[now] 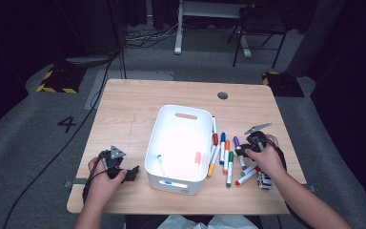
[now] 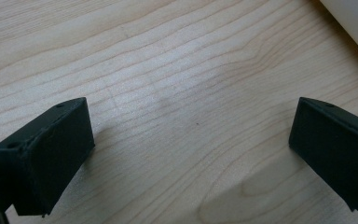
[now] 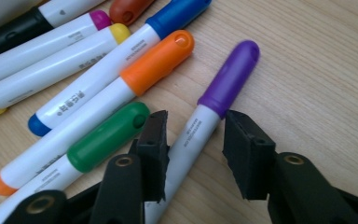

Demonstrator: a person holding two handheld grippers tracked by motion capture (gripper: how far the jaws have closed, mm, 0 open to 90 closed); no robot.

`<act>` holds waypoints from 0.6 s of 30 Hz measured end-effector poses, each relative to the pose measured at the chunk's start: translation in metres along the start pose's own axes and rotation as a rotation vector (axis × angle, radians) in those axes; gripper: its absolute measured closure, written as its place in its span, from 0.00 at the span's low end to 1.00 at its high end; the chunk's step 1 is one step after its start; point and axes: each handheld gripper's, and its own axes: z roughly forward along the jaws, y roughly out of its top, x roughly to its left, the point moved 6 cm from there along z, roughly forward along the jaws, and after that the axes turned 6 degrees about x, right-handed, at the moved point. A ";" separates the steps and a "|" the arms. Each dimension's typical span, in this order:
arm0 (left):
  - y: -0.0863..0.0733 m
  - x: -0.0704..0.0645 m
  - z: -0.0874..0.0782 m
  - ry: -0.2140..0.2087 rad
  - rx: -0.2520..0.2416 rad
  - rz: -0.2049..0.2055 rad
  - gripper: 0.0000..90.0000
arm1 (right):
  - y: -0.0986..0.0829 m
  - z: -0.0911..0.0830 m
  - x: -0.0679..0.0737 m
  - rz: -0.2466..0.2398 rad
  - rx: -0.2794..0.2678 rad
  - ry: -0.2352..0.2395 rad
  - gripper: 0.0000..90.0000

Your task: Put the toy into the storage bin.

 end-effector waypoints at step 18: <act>0.000 0.000 0.000 -0.001 0.000 0.000 0.00 | 0.009 -0.013 -0.003 0.012 -0.042 -0.020 0.85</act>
